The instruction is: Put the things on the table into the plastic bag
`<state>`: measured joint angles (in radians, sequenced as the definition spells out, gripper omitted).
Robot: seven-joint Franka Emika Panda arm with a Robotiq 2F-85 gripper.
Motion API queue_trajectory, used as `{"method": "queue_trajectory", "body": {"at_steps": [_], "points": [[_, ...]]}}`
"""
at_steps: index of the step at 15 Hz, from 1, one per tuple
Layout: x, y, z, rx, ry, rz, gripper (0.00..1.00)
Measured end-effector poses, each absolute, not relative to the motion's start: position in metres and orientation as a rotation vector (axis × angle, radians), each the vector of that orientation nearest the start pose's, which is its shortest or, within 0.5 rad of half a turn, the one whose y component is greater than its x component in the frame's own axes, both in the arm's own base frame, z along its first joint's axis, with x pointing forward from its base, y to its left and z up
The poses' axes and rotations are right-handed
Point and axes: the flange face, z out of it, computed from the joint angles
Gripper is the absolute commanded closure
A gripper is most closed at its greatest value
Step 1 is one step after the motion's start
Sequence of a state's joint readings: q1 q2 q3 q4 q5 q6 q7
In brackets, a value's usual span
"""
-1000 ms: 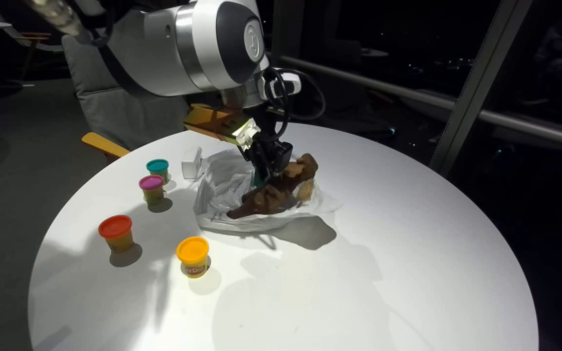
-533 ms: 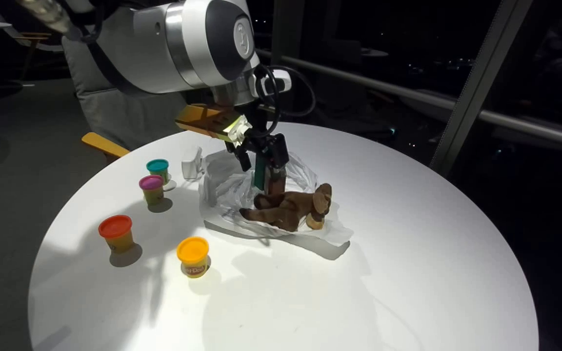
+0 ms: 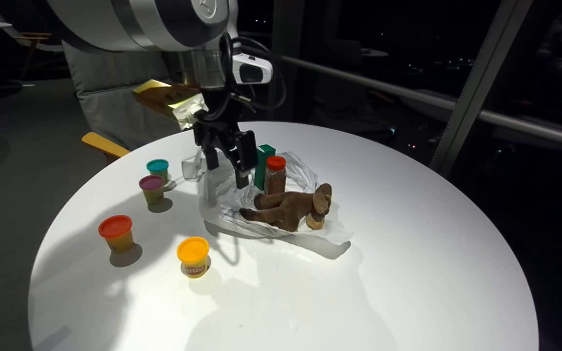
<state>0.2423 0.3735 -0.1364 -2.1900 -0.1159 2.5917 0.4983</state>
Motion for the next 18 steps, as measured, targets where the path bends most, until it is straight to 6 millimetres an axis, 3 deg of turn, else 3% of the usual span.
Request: {"method": "queue_trajectory", "body": {"at_steps": [5,9,18], "points": [[0.506,0.029,0.208,-3.054,0.749,0.075,0.00],[0.487,0.009,0.188,-2.935,0.857,0.174,0.00],[0.463,0.026,0.144,-2.897,0.881,0.271,0.00]]}}
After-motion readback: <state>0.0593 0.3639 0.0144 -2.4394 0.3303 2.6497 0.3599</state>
